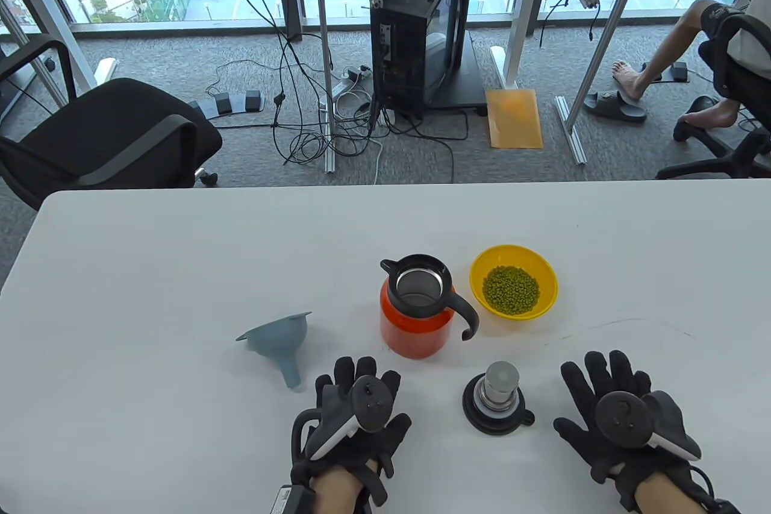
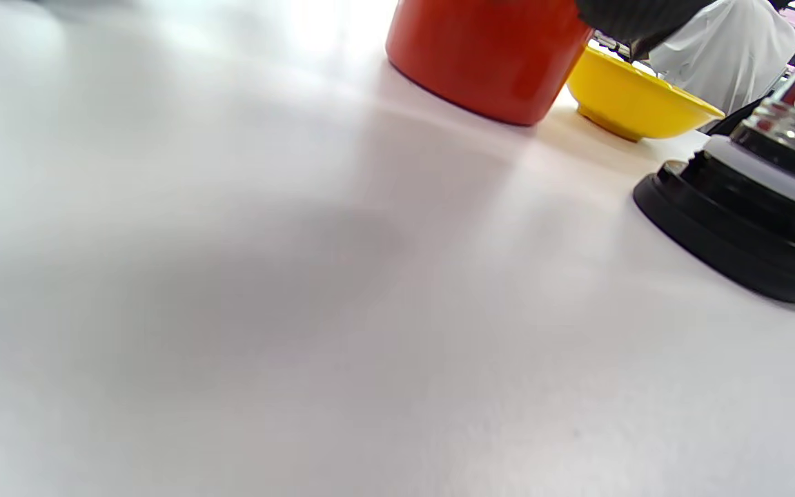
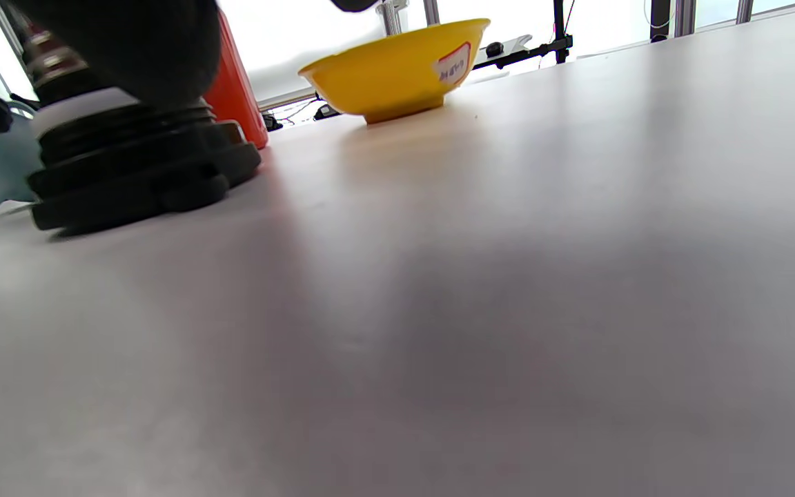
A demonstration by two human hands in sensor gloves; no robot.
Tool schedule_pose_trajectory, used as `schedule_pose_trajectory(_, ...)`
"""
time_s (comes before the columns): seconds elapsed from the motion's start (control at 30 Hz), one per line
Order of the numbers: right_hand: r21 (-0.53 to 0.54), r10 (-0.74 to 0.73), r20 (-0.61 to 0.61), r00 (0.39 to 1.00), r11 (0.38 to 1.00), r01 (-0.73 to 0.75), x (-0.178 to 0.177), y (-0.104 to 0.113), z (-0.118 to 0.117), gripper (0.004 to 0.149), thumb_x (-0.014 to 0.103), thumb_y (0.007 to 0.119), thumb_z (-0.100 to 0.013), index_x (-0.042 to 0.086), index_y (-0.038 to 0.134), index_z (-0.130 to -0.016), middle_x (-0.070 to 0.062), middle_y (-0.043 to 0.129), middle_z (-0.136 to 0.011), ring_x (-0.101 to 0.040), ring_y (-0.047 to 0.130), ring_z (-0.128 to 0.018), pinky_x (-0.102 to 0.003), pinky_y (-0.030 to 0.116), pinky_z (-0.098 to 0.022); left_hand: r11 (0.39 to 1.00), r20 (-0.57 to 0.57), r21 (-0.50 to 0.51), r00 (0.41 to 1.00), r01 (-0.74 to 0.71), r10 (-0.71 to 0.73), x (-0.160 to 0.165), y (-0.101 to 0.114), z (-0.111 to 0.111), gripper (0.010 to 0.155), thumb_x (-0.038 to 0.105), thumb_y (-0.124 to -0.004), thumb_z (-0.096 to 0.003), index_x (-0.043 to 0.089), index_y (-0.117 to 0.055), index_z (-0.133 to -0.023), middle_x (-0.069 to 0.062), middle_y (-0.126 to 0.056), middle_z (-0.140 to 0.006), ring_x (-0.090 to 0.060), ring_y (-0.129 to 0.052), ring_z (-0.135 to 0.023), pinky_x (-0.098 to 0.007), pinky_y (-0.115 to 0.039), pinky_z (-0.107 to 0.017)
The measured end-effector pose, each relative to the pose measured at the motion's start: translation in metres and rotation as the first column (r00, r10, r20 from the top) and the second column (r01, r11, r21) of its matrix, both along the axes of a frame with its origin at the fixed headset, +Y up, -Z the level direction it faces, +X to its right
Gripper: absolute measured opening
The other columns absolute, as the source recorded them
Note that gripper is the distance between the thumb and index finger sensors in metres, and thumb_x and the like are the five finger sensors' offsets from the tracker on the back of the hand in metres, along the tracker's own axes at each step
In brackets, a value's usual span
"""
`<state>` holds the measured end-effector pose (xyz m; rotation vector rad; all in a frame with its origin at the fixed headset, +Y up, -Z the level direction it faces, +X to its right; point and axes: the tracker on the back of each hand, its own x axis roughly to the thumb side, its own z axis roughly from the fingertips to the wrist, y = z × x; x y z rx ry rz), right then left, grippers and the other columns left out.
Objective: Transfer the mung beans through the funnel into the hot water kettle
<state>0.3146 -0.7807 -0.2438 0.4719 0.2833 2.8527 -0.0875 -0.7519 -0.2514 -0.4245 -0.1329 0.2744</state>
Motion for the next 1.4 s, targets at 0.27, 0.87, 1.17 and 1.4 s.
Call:
schedule_pose_trajectory(0.27,0.000,-0.067,-0.003,0.998,0.998,0.067,0.003,0.000,-0.001,0.088,0.056,0.069,-0.053,0.012,0.022,-0.114,-0.029,0.004,-0.107,-0.059,-0.009,-0.090,-0.080,0.008,-0.055,0.996,-0.137,0.040,0.988,0.075,-0.068,-0.047,0.047,-0.042,0.074,0.057,-0.062,-0.0471,0.043,-0.024,-0.109,0.005,-0.001,-0.115,-0.030,0.008,-0.103,-0.058,-0.002,-0.071)
schedule_pose_trajectory(0.87,-0.028,-0.117,-0.007,0.993,0.993,0.117,0.006,-0.001,-0.001,0.088,0.054,0.070,-0.053,0.011,0.023,-0.114,-0.029,0.005,-0.107,-0.059,-0.008,-0.090,-0.080,0.009,-0.055,0.990,-0.338,-0.059,0.930,0.129,-0.141,-0.119,0.009,-0.093,0.075,0.045,-0.063,-0.0483,0.047,-0.008,-0.100,0.004,-0.007,-0.112,-0.034,-0.006,-0.106,-0.059,-0.020,-0.077)
schedule_pose_trajectory(1.17,-0.041,-0.113,0.009,0.994,0.993,0.113,0.008,-0.002,-0.002,0.087,0.055,0.069,-0.053,0.011,0.024,-0.114,-0.030,0.006,-0.108,-0.059,-0.007,-0.090,-0.080,0.009,-0.055,0.983,-0.378,-0.094,0.907,0.161,-0.184,-0.118,0.024,-0.096,0.068,0.047,-0.072,-0.0436,0.033,-0.032,-0.097,0.005,-0.053,-0.096,-0.027,-0.048,-0.099,-0.061,-0.008,-0.071)
schedule_pose_trajectory(1.4,-0.064,-0.101,0.027,0.995,0.993,0.103,0.010,-0.003,-0.002,0.088,0.057,0.068,-0.053,0.011,0.023,-0.114,-0.031,0.007,-0.108,-0.060,-0.007,-0.090,-0.080,0.010,-0.055,0.993,-0.414,-0.089,0.904,0.075,-0.105,-0.117,0.055,-0.089,0.055,0.044,-0.077,-0.0423,0.031,-0.053,-0.090,0.006,-0.073,-0.085,-0.023,-0.071,-0.087,-0.060,-0.012,-0.074)
